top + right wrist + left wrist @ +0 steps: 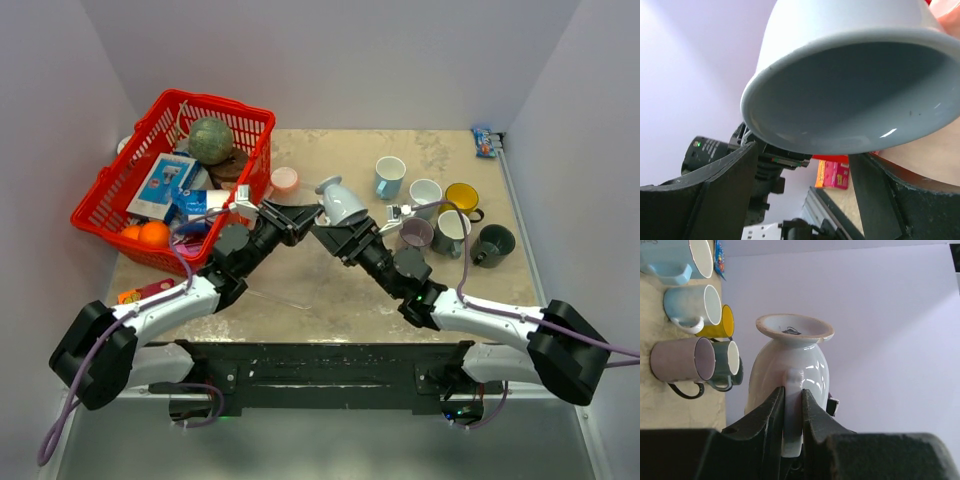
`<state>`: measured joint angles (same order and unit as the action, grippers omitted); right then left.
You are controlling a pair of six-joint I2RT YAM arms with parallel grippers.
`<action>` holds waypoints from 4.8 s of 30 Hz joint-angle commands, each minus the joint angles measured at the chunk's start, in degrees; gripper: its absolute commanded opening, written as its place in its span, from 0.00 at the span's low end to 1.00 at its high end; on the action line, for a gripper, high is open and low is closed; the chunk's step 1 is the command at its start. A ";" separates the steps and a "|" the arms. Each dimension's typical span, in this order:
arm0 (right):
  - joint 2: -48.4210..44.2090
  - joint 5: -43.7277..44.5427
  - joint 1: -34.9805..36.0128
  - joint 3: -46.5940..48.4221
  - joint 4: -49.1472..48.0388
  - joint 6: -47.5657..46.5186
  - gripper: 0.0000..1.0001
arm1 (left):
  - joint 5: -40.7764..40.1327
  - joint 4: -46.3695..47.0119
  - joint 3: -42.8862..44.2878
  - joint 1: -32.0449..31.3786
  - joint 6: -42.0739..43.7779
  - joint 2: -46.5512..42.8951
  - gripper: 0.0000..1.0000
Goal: Turn the mug right side up
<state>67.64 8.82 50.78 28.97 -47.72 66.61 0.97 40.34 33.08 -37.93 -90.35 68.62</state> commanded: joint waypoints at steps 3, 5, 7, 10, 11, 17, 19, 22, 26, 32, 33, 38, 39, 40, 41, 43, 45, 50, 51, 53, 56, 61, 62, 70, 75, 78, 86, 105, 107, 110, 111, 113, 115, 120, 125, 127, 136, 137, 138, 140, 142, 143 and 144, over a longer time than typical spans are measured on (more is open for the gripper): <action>0.74 12.88 2.74 1.88 -6.86 -4.99 0.74 | -5.71 20.91 -2.93 -2.23 -10.73 1.07 0.00; 0.74 16.82 3.70 1.70 -6.68 -5.09 0.70 | -7.47 21.89 -3.72 -2.85 -11.25 1.34 0.00; 0.83 19.03 4.06 1.35 -6.33 -4.73 0.68 | -7.91 22.85 -4.07 -3.20 -11.43 1.87 0.00; 0.92 21.50 4.50 1.18 -6.68 -4.47 0.64 | -8.18 23.12 -4.34 -3.55 -11.61 2.57 0.00; 1.27 21.68 4.50 1.18 -7.03 -4.64 0.63 | -8.18 23.38 -4.25 -3.55 -11.61 2.75 0.00; 0.57 23.52 4.76 0.83 -8.35 -5.44 0.58 | -8.09 24.96 -4.95 -3.73 -12.57 4.33 0.00; 0.13 24.40 4.76 -0.23 -10.54 -6.40 0.58 | -8.09 25.49 -5.39 -3.73 -13.10 4.68 0.00; -0.22 25.63 4.76 -0.23 -10.55 -7.02 0.57 | -8.09 26.02 -5.40 -3.73 -13.28 5.47 0.00; 1.62 26.42 4.76 1.43 -11.77 -8.16 0.54 | -8.44 27.16 -4.96 -4.25 -13.19 6.79 0.00; 7.06 27.04 4.76 1.97 -20.03 -8.51 0.47 | -8.62 30.76 -4.87 -5.04 -13.36 9.95 0.00; 7.59 26.95 4.76 2.05 -21.61 -8.51 0.46 | -8.79 31.38 -5.04 -5.39 -13.28 10.65 0.00; 9.88 26.69 4.76 2.67 -24.34 -8.60 0.43 | -9.50 32.18 -4.78 -6.01 -12.22 11.80 0.00; 9.97 26.51 4.76 2.84 -24.35 -8.69 0.43 | -9.50 31.91 -4.69 -6.10 -11.79 11.89 0.00; 9.97 26.43 4.76 3.02 -24.17 -8.78 0.43 | -9.76 31.74 -4.78 -6.19 -11.61 11.89 0.00; 9.97 26.42 4.76 3.28 -24.08 -8.78 0.43 | -9.85 31.12 -4.69 -6.28 -11.35 11.80 0.00; 9.97 26.69 4.76 3.46 -24.08 -8.95 0.46 | -10.37 30.42 -4.34 -6.80 -10.64 11.89 0.00; 9.62 27.47 4.76 3.55 -23.38 -9.30 0.46 | -10.73 29.80 -4.08 -7.15 -9.94 11.71 0.00; 9.18 28.18 4.76 3.64 -22.59 -10.27 0.34 | -11.34 29.62 -3.90 -7.86 -8.62 11.54 0.00; 9.09 28.36 4.76 3.64 -22.33 -10.27 0.32 | -11.52 29.71 -4.07 -8.03 -8.36 11.54 0.00; 8.57 28.62 4.76 3.37 -21.89 -10.27 0.15 | -11.52 30.06 -4.43 -8.12 -8.36 11.54 0.00; 7.69 29.58 4.76 3.72 -20.31 -10.97 0.00 | -11.34 30.85 -4.87 -8.30 -8.36 11.71 0.00; 5.40 31.34 4.68 4.25 -13.72 -11.85 0.00 | -10.56 31.38 -5.48 -8.30 -7.83 11.71 0.00; 4.79 31.69 4.76 4.08 -12.41 -11.85 0.00 | -10.29 31.03 -5.48 -8.30 -7.65 11.63 0.00; -1.80 32.75 4.68 6.09 1.65 -15.63 0.00 | -8.09 23.85 -4.78 -8.39 -2.74 9.61 0.62; -8.64 35.12 4.76 10.13 23.78 -19.41 0.00 | -8.44 14.00 -4.08 -8.30 5.25 3.81 0.84; -10.76 36.97 4.68 12.86 35.30 -22.83 0.00 | -8.09 2.50 -1.80 -8.21 11.67 -0.06 0.92; -9.90 34.44 3.89 19.98 59.91 -28.03 0.00 | -11.52 -27.05 2.43 -8.21 25.63 -7.62 0.97; 10.40 17.99 -10.79 25.60 63.10 -37.25 0.00 | -19.43 -46.75 6.65 -8.21 37.61 -14.39 0.99; 12.95 18.16 -11.41 26.75 63.11 -37.87 0.00 | -19.52 -47.02 6.65 -8.12 37.96 -14.48 0.99; 16.11 19.04 -12.81 28.68 63.89 -38.48 0.00 | -19.87 -47.72 6.65 -8.12 38.23 -14.48 0.99; 16.99 18.96 -13.08 29.12 63.98 -38.66 0.00 | -20.30 -47.89 6.65 -8.12 38.31 -14.57 0.99; 19.01 18.87 -13.60 30.27 64.34 -39.01 0.00 | -20.75 -48.95 6.82 -8.03 38.58 -14.57 0.99; 19.90 18.87 -14.13 30.62 64.07 -39.36 0.00 | -21.10 -49.91 7.17 -7.77 38.93 -14.48 0.99; 21.66 19.48 -15.10 30.62 63.46 -39.01 0.00 | -22.59 -52.02 8.58 -7.42 40.95 -13.69 0.99; 22.19 19.13 -15.28 30.80 63.90 -38.57 0.09 | -23.65 -54.40 12.44 -7.16 45.24 -9.92 0.99; 21.66 18.87 -15.28 30.53 63.98 -38.57 0.18 | -24.17 -55.71 14.54 -7.16 46.74 -7.90 0.99; 17.36 18.16 -15.36 29.56 64.33 -38.75 0.62 | -30.06 -58.61 23.85 -6.98 61.94 0.53 0.99; 15.87 18.16 -15.36 29.74 65.21 -38.83 0.64 | -30.93 -59.14 24.92 -6.81 64.83 1.51 0.99; 14.99 18.08 -15.28 29.91 65.48 -38.92 0.66 | -31.38 -58.97 25.88 -6.72 66.68 2.39 0.99; 12.97 18.07 -15.45 30.35 66.61 -39.10 0.72 | -31.12 -58.79 28.43 -6.63 72.81 5.64 0.99; 9.72 18.07 -15.37 30.70 67.58 -39.19 0.76 | -32.78 -59.41 31.06 -6.63 75.66 9.23 0.99; 8.58 18.16 -15.54 30.79 68.37 -39.19 0.79 | -33.14 -59.24 31.60 -6.45 78.37 10.21 0.99; 6.13 18.08 -15.54 30.79 68.64 -39.19 0.80 | -33.84 -58.36 32.04 -6.37 79.70 11.09 0.99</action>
<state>80.29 25.96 35.59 56.71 19.64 27.97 -28.64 -18.96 61.06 -44.93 -22.28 76.05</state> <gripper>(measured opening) 0.775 0.992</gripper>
